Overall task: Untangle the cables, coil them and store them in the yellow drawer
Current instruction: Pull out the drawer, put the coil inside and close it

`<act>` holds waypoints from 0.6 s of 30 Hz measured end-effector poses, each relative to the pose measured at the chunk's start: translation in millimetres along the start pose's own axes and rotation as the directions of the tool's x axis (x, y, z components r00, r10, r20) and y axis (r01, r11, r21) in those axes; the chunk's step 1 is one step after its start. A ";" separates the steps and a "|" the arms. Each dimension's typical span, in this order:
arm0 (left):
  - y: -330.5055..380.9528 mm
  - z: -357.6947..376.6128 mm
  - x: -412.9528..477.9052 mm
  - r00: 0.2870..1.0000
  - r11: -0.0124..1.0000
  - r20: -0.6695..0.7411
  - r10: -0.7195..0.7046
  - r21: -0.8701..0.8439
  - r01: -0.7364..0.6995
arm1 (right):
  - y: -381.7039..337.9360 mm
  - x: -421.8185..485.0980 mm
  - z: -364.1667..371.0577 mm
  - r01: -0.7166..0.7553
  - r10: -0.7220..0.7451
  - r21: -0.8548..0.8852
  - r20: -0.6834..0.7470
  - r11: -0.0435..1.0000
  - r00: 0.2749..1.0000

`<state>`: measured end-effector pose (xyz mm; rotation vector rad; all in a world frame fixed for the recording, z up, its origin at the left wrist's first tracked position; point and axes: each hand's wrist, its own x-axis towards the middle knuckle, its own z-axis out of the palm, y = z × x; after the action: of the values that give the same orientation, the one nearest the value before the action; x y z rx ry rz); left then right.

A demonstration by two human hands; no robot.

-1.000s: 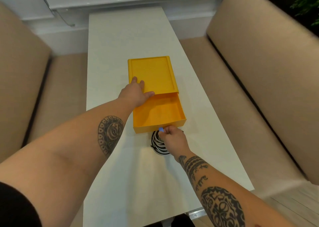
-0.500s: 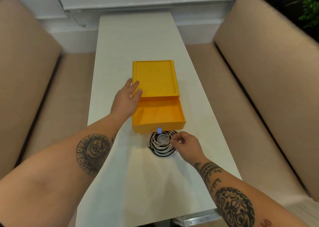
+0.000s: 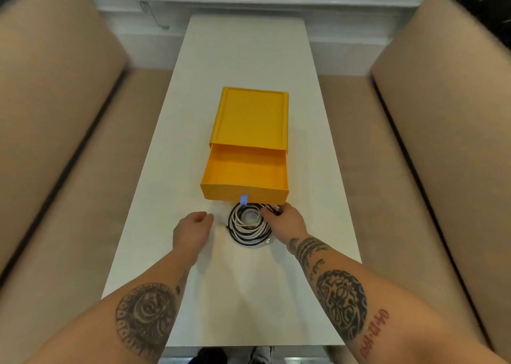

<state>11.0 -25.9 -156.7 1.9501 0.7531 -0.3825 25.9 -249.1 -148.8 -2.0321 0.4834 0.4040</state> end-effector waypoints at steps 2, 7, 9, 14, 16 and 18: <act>9.4 18.6 -3.4 0.997 0.993 0.052 0.060 0.102 -0.065 | 0.0 4.0 4.5 0.011 -0.010 -0.048 0.016 0.999 1.000; 29.9 48.3 -2.2 0.971 0.915 0.145 0.188 0.333 -0.227 | -2.6 2.6 8.3 0.078 -0.074 -0.123 0.037 0.989 0.997; 31.5 50.5 -2.7 0.971 0.912 0.145 0.190 0.340 -0.229 | -1.0 1.7 8.6 0.094 -0.089 -0.126 0.045 0.988 0.995; 30.4 51.3 -6.5 0.982 0.960 0.134 0.133 0.230 -0.162 | 3.9 -1.3 7.1 0.012 -0.006 -0.067 0.090 0.998 0.996; 29.4 52.5 -6.3 0.984 0.971 0.138 0.110 0.196 -0.136 | 5.2 -1.2 7.9 -0.037 0.035 0.010 0.110 0.999 0.993; 29.8 53.3 -6.6 0.986 0.982 0.149 0.081 0.156 -0.104 | 9.0 2.4 10.4 -0.096 0.086 0.072 0.129 0.993 0.988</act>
<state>28.0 -84.9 -158.1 2.0778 0.5508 -0.5346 22.7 -244.4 -161.5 -1.9007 0.5073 0.5566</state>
